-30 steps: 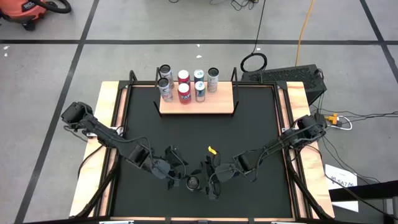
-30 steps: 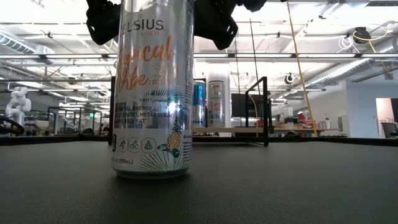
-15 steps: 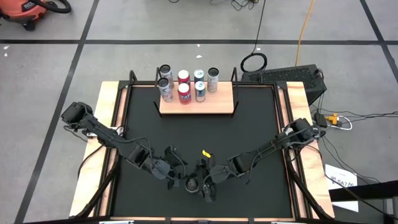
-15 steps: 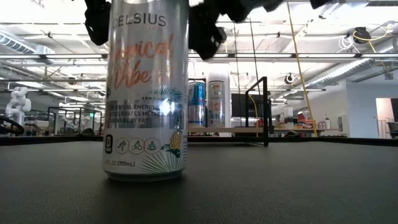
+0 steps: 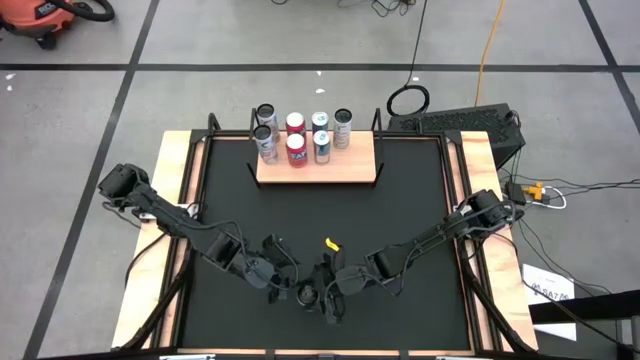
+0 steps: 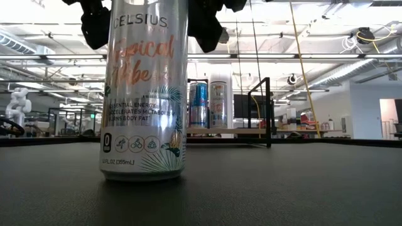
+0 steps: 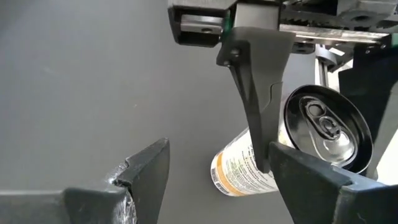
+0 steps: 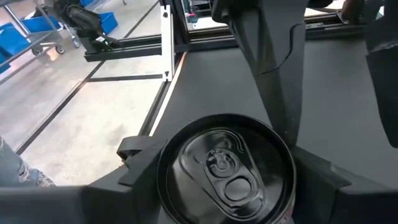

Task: Place canned beverage on shelf
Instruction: Put the white-yellow soda can aligned with the other white-yellow soda can on the shelf

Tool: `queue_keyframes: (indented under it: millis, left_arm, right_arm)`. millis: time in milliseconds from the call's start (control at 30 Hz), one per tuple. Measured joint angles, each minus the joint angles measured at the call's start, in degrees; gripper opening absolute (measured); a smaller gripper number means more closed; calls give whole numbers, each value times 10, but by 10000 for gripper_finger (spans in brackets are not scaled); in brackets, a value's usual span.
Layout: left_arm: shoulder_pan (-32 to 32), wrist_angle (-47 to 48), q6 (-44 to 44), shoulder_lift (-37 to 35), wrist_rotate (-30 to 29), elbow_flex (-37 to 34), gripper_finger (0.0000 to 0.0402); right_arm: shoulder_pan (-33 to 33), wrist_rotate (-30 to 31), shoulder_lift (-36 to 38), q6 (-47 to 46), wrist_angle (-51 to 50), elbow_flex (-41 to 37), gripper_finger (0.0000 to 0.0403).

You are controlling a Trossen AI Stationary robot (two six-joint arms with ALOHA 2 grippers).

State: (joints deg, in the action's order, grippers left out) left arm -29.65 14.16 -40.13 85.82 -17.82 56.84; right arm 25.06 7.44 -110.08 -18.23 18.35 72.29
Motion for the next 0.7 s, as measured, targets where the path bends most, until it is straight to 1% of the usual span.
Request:
queue_keyframes:
  millis: [100,167,267,367,500,700]
  left_arm:
    - [1,3,1,-1,0,0,273]
    - [4,6,1,-6,1,0,273]
    - [13,13,1,-26,1,0,273]
    - [31,28,5,-48,1,0,273]
    - [62,36,20,-71,-5,0,273]
    - [104,45,16,-77,-5,0,273]
  right_arm:
    - [0,3,4,-1,-5,0,240]
    - [0,18,13,-4,-22,-1,240]
    - [-4,43,43,-4,-78,-2,241]
    - [-21,48,86,-8,-149,-3,241]
    - [-60,46,147,3,-245,-2,242]
    - [-155,46,232,81,-347,-2,243]
